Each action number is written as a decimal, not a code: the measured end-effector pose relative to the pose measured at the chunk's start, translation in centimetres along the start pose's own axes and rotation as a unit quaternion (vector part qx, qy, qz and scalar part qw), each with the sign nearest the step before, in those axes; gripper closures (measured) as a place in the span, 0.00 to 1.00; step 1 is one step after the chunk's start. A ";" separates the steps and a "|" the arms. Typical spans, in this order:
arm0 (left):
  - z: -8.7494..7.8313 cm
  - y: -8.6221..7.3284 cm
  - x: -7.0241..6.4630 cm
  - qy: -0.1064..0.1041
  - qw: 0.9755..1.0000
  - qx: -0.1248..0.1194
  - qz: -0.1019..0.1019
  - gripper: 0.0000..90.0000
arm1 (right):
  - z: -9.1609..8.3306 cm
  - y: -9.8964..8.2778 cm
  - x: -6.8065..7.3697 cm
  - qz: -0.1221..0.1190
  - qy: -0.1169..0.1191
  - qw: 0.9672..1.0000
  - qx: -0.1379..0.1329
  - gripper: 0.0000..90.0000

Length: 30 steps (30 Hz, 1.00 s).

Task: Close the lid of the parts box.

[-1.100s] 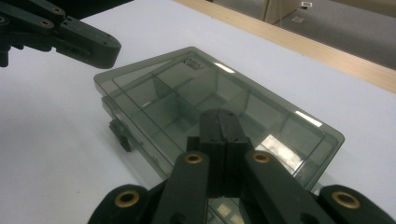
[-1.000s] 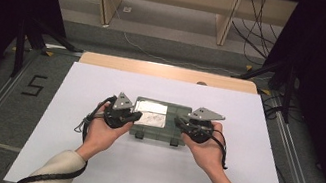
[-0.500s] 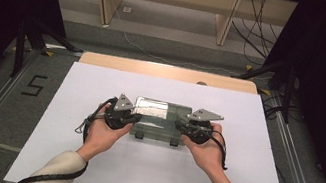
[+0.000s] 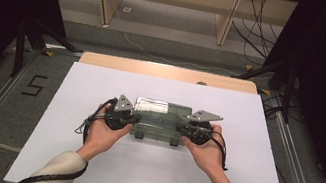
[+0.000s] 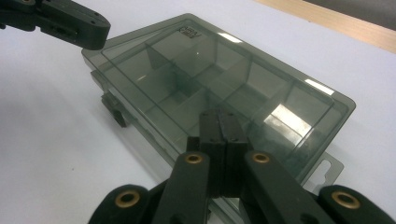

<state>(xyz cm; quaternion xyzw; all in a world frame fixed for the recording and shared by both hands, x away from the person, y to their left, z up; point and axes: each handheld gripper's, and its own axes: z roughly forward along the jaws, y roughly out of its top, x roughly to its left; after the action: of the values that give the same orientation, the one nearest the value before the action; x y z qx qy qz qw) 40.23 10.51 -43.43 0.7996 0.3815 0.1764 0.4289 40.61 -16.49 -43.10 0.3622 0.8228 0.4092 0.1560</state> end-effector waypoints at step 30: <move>0.3 -0.3 -0.2 0.002 1.000 0.014 0.005 1.00 | 0.3 -0.4 0.0 -0.005 0.001 1.000 0.015 1.00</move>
<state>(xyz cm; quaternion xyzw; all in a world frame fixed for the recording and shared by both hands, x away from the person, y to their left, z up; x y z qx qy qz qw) 40.17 10.30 -43.89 0.8066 0.3813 0.1752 0.4163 40.65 -16.48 -43.60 0.3600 0.8309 0.3962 0.1516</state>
